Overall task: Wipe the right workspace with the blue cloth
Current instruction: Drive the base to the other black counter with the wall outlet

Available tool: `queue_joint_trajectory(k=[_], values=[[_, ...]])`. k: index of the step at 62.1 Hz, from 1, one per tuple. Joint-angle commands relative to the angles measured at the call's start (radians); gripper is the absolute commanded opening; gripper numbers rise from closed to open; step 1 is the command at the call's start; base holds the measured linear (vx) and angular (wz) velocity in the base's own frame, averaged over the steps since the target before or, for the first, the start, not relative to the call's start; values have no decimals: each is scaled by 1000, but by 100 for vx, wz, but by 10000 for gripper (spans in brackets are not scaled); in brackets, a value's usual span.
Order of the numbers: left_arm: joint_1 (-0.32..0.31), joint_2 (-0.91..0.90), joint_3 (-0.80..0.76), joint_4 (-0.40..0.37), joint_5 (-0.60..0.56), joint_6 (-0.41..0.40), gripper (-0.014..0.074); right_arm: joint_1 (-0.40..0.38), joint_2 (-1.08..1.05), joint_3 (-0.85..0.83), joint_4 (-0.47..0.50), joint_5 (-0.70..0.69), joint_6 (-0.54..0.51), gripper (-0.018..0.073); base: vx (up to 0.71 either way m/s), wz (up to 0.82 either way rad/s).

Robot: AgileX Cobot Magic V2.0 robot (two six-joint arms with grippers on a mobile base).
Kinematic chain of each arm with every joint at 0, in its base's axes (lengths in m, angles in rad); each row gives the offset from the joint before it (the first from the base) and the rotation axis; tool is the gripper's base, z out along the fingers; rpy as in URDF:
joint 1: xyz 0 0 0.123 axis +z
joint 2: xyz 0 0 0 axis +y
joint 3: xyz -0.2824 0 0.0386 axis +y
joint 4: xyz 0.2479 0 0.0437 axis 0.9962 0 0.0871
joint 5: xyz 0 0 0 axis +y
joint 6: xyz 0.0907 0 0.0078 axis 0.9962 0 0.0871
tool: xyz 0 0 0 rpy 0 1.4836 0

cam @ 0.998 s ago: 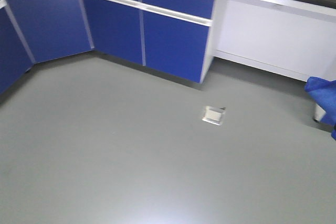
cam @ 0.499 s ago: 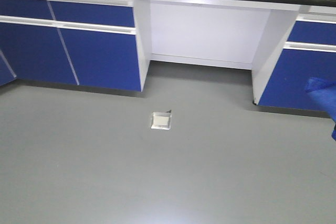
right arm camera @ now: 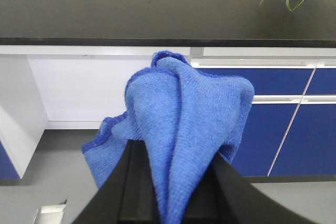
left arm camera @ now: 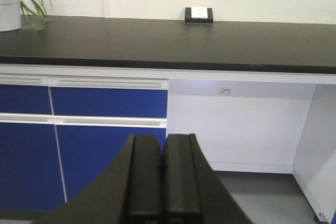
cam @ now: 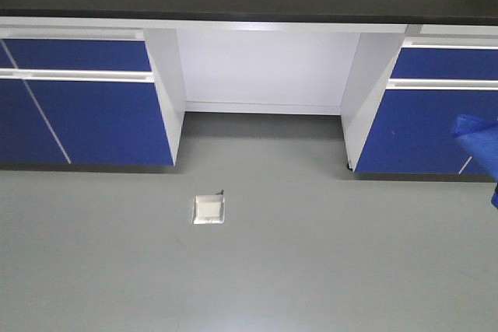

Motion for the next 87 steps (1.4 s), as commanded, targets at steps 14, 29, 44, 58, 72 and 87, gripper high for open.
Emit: queue_joint_trajectory(k=[14, 29, 44, 58, 72, 87], values=[[5, -16, 31, 1, -80, -8, -6, -2, 3, -31, -11, -81, -2, -8, 32, -13], [5, -16, 31, 1, -80, -8, -6, -2, 3, -31, -11, -81, -2, -8, 35, -10], [5, -16, 31, 1, -80, -8, -6, -2, 3, -31, -11, -81, -2, -8, 37, -8], [5, -16, 31, 1, -80, -8, -6, -2, 3, -31, -11, -81, -2, -8, 38, -2], [5, -16, 31, 1, -80, -8, -6, -2, 3, -31, -11, -81, -2, -8, 38, 6], [5, -16, 31, 1, -80, -8, -6, -2, 3, -31, -11, -81, -2, -8, 36, 8]])
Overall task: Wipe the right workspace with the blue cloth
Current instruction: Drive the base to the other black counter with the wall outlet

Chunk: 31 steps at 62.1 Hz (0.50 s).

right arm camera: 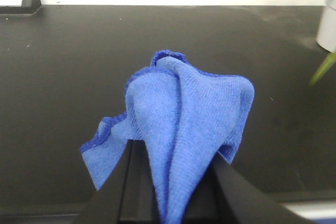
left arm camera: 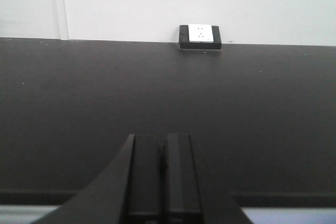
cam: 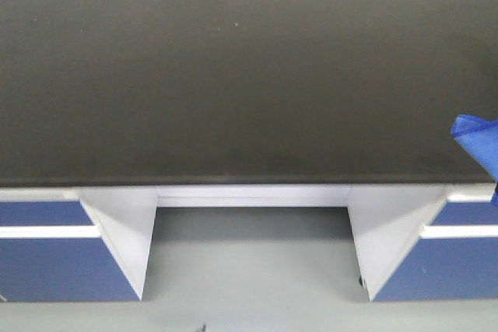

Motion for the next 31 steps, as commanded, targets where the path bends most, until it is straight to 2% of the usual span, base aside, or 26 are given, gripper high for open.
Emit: queue_joint_trajectory(k=[1, 31], values=[[5, -16, 31, 1, -80, -8, -6, -2, 3, -31, -11, -80, -2, -8, 34, 7], [5, -16, 31, 1, -80, -8, -6, -2, 3, -31, -11, -80, -2, -8, 28, 4]])
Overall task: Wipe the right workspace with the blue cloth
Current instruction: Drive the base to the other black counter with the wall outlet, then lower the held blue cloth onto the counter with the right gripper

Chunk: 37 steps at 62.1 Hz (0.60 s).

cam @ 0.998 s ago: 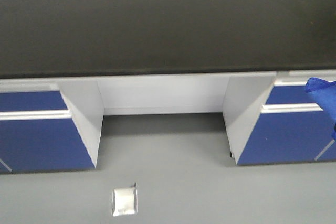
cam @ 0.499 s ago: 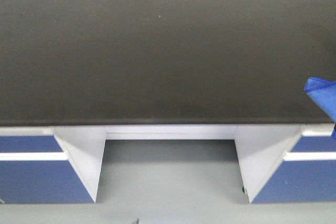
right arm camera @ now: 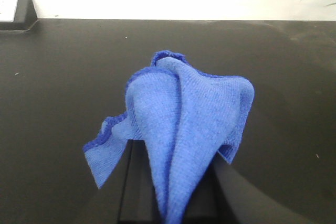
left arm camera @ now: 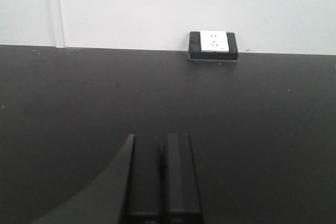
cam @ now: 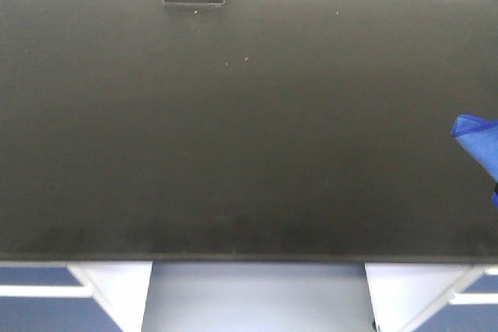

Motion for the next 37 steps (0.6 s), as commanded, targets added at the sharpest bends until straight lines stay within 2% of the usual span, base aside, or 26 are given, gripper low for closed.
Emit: queue_joint_trajectory(k=[1, 37], values=[[5, -16, 31, 1, -80, -8, -6, -2, 2, -31, -11, -80, -2, -8, 20, -2], [5, -16, 31, 1, -80, -8, -6, -2, 2, -31, -11, -80, -2, -8, 12, -4]])
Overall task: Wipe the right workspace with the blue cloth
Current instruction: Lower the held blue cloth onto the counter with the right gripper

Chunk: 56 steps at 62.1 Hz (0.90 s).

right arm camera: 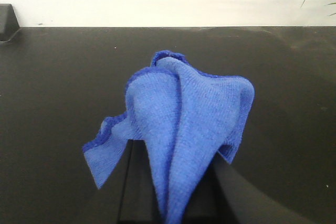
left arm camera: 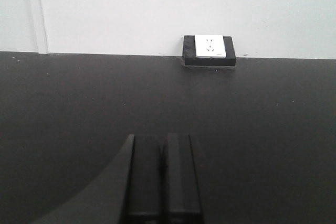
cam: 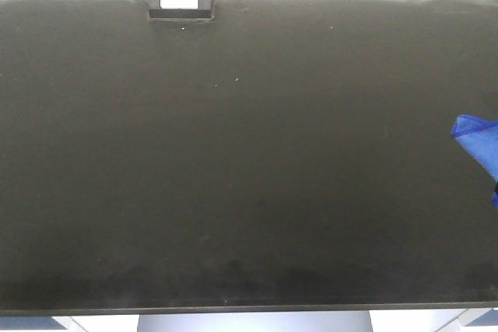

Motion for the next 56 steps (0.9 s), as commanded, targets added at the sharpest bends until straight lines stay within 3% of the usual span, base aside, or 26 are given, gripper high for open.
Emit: queue_joint_trajectory(k=[1, 27, 40, 56], values=[[5, -16, 31, 1, -80, -8, -6, -2, 2, -31, -12, -80, -2, -8, 4, 0], [5, -16, 31, 1, -80, -8, -6, -2, 39, -31, -25, -105, -4, -8, 1, -1], [5, -16, 31, 1, -80, -8, -6, -4, 258, -31, -51, -79, -2, -8, 0, 0], [5, -16, 31, 1, -80, -8, -6, -2, 542, -31, -49, -225, -1, -8, 0, 0]])
